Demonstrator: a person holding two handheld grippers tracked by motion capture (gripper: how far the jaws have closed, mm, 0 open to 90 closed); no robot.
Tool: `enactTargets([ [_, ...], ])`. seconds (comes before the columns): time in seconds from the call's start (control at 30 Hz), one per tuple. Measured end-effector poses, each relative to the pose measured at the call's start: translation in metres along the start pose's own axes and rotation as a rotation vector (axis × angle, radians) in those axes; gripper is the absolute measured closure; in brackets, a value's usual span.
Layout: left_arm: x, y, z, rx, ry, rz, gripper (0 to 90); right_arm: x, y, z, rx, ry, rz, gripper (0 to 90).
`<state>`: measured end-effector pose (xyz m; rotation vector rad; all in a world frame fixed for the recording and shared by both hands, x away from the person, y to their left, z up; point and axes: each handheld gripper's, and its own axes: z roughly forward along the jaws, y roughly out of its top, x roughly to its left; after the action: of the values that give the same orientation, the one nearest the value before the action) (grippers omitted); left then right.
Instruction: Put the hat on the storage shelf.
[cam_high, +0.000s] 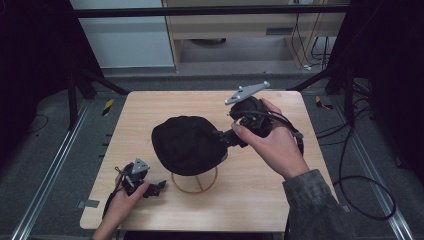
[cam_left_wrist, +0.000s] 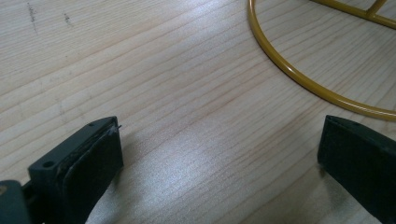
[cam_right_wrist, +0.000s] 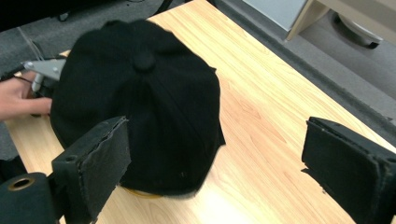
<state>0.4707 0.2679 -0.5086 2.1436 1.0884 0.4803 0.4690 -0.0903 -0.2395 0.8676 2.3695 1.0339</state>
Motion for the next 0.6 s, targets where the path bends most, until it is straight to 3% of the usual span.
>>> enactTargets([
  [0.23, 0.0, 0.0, 0.0, 0.0, 0.002, -0.002, 0.0, -0.002, -0.021, -0.005, -0.006, -0.027, 0.03, 8.1],
  [0.6, 0.0, 0.0, 0.0, -0.006, 0.002, -0.004, 0.0, -0.019, -0.055, -0.019, -0.02, -0.06, 0.099, 7.1],
])
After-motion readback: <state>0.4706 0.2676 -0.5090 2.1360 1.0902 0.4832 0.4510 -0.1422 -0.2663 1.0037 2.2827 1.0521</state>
